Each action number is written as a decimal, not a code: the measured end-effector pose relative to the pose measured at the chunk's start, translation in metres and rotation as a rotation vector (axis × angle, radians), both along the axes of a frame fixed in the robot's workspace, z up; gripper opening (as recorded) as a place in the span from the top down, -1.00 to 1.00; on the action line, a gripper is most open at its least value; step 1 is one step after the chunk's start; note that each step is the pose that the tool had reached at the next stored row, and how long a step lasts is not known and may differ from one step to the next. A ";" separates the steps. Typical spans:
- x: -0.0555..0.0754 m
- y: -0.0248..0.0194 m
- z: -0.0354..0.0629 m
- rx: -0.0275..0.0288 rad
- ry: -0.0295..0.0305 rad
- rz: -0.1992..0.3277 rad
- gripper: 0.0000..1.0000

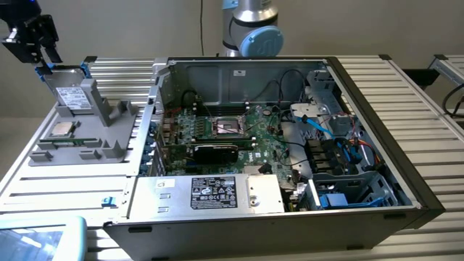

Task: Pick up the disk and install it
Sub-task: 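Pick up the disk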

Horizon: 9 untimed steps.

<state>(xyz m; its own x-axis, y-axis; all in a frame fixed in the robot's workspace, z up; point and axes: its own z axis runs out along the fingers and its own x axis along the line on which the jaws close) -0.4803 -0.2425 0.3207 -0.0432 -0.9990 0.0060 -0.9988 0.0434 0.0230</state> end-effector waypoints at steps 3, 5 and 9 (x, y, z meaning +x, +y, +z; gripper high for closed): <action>0.000 0.0001 -0.0054 0.0000 0.0009 0.000 -0.14; -0.001 0.0001 -0.0090 0.0000 0.0018 0.001 -0.14; -0.002 0.0002 -0.0164 0.0000 0.0030 0.001 -0.14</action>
<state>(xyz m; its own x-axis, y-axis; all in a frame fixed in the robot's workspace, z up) -0.4821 -0.2424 0.3044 -0.0420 -0.9991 0.0061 -0.9988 0.0421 0.0259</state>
